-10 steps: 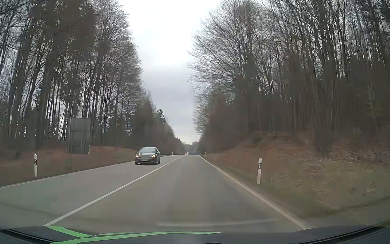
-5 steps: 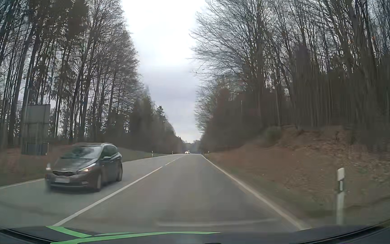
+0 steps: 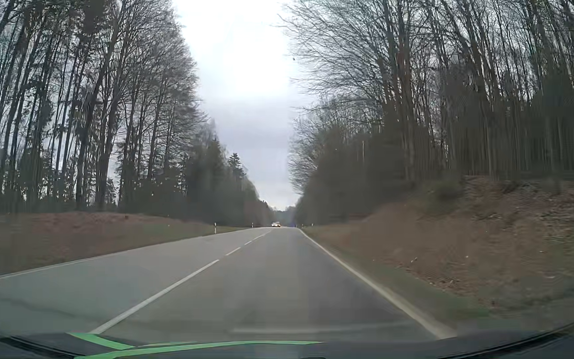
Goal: Follow the waypoints while adhering to traffic rules and regulations
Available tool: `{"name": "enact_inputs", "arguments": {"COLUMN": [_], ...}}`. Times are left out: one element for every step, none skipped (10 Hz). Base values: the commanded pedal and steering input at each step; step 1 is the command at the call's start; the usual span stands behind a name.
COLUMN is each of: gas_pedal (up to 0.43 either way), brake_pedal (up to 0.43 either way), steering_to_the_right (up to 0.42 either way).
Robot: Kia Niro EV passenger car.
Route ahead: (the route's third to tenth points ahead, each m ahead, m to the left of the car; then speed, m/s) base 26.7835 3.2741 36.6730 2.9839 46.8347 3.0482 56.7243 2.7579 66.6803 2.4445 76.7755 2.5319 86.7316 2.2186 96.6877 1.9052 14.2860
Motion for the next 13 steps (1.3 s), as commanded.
{"name": "enact_inputs", "arguments": {"gas_pedal": [0.358, 0.358, 0.358, 0.358, 0.358, 0.358, 0.358, 0.358, 0.35, 0.35, 0.35, 0.35, 0.35], "brake_pedal": [0.0, 0.0, 0.0, 0.0, 0.0, 0.0, 0.0, 0.0, 0.0, 0.0, 0.0, 0.0, 0.0], "steering_to_the_right": [0.0, 0.0, 0.0, 0.0, 0.0, 0.0, 0.0, 0.0, 0.0, 0.0, 0.0, 0.0, 0.0]}}
